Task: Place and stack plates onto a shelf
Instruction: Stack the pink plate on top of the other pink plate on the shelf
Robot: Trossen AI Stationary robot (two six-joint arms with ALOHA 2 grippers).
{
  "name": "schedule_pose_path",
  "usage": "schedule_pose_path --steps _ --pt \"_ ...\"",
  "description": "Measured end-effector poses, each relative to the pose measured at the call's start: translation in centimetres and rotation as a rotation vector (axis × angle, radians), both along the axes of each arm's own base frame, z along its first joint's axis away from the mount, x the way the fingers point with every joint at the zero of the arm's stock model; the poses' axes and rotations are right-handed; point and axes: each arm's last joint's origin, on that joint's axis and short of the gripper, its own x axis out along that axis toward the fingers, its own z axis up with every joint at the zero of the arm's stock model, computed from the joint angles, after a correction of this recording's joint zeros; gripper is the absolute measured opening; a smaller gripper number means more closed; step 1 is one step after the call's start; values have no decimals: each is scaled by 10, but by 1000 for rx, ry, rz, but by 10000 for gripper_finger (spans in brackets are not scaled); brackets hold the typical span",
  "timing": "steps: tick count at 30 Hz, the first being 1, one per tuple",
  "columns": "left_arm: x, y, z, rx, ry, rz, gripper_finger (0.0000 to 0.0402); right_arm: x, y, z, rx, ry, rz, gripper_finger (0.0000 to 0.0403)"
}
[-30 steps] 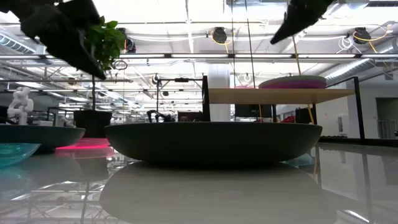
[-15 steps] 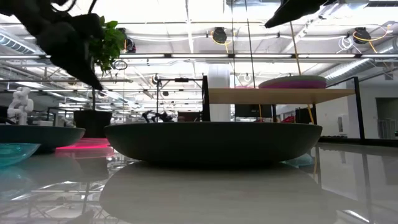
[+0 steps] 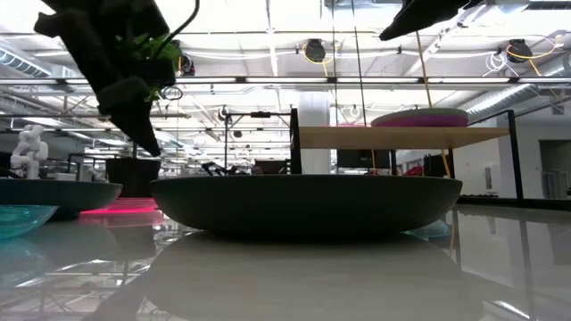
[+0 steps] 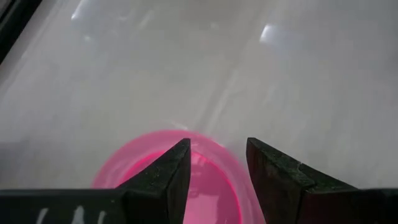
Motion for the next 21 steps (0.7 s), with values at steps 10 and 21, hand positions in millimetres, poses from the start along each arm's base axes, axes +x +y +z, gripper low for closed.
schedule_pose_path --steps 10,21 --pt "-4 7 -4 -64 69 72 161 0 0 -1 22 -1 -16 112" --pt "-23 18 -10 -30 247 192 161 0 0 -1 95 -28 -56 112"
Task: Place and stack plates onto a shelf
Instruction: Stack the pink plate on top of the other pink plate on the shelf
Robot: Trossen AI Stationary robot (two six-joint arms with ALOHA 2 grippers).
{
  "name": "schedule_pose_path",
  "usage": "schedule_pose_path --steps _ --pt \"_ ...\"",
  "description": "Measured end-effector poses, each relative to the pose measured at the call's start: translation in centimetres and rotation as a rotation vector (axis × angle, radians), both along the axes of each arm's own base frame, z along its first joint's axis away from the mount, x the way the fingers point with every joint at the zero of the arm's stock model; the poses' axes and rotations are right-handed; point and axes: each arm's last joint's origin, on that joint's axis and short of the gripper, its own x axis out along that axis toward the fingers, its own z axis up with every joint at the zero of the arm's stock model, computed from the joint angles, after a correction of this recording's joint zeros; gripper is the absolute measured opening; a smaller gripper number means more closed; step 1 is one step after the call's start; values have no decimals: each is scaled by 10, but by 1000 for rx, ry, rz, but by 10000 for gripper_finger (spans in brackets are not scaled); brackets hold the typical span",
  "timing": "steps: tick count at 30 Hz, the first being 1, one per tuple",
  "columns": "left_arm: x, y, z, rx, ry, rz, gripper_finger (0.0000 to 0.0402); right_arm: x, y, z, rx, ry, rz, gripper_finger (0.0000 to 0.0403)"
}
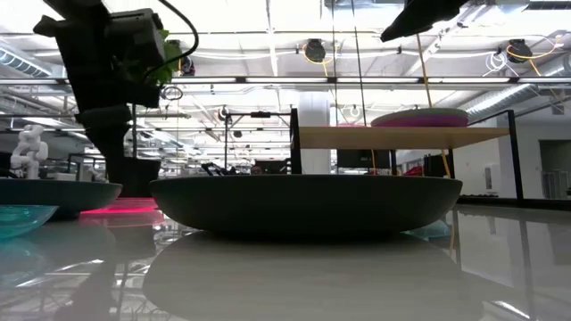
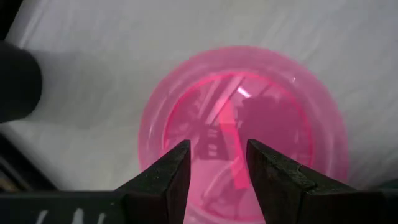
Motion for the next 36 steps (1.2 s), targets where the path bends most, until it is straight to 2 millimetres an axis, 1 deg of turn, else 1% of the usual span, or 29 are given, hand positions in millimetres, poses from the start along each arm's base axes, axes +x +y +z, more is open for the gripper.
schedule_pose_path --steps 4,10,15,20,29,36 --pt "3 -1 1 7 -30 -20 161 0 0 0 17 -6 -10 112" --pt "12 -4 -2 -25 -85 -5 161 0 0 0 43 -16 -26 112" --pt "18 -3 -7 -28 -87 12 161 0 0 0 66 -24 -39 112" --pt "29 -3 -14 -54 -119 22 161 0 0 0 62 -22 -37 112" --pt "37 -3 -38 -50 -47 147 161 0 0 0 56 -20 -34 112" --pt "41 -7 -39 -51 -65 141 161 0 0 0 54 -19 -32 112"
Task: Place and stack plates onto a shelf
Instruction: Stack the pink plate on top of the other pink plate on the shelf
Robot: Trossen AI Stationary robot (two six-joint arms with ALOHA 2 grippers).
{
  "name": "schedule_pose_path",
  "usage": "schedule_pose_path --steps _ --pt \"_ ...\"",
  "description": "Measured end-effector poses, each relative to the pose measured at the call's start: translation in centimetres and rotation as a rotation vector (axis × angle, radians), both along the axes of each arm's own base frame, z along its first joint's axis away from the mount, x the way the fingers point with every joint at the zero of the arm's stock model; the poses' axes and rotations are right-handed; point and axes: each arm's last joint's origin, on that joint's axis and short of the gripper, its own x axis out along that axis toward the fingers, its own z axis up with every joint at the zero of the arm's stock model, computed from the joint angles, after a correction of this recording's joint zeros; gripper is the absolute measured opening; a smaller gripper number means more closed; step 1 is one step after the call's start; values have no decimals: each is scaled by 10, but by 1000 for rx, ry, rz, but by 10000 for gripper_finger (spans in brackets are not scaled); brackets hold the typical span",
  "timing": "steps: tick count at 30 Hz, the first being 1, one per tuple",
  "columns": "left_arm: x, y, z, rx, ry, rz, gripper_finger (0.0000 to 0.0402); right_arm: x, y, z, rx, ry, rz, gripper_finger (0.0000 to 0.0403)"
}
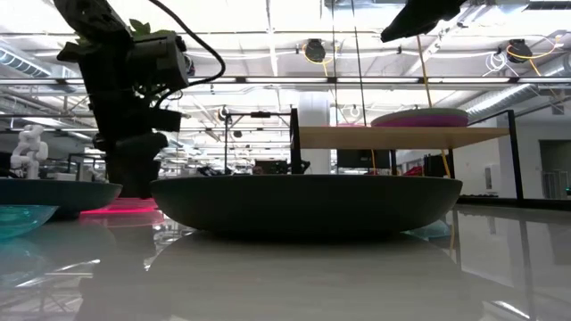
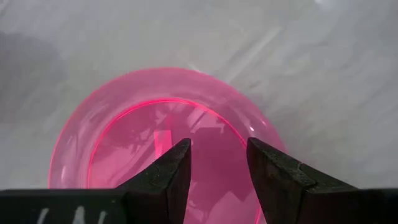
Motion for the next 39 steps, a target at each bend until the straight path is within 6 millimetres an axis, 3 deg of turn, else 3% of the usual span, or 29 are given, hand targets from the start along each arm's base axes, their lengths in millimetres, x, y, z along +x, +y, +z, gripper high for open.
schedule_pose_path --steps 19,26,39 --pt "11 -20 8 5 -100 -45 161 0 0 0 0 0 0 112" --pt "13 -31 -1 18 -61 -69 161 0 0 0 0 0 0 112" --pt "15 -31 -13 46 6 -89 161 0 0 0 0 -1 0 112"
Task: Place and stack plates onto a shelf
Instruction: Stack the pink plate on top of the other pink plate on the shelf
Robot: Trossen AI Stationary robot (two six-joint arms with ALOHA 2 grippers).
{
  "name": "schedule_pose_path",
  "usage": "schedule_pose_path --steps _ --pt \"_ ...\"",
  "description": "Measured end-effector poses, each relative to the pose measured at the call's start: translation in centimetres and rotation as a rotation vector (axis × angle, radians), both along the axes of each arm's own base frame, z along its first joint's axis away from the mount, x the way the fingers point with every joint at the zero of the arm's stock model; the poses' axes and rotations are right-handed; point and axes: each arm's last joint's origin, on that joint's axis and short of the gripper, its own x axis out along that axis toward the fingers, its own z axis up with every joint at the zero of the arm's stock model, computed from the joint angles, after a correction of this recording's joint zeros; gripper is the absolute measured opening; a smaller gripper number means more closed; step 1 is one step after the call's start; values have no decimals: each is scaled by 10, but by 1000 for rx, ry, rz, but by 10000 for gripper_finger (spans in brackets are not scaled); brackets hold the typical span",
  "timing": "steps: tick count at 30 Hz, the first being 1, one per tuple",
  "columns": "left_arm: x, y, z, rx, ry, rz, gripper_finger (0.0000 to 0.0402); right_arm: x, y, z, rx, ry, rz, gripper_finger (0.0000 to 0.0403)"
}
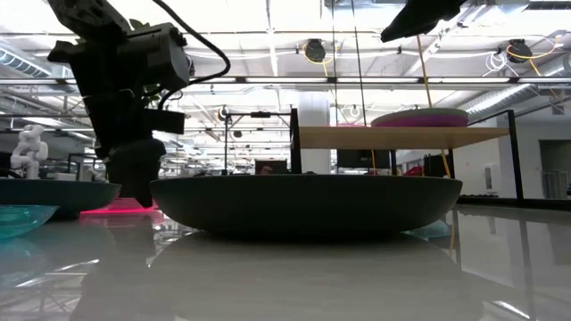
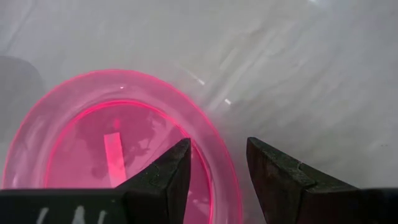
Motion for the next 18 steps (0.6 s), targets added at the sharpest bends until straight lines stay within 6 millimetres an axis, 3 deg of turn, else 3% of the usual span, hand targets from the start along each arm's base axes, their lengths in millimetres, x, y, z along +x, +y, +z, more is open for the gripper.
schedule_pose_path --steps 4,12,18 --pt "-1 0 0 17 7 0 156 0 0 0 0 0 0 112" --pt "-6 1 -6 22 39 -23 94 2 0 -2 -1 8 0 112" --pt "-6 1 -6 25 41 -37 78 2 0 -2 -2 10 0 112"
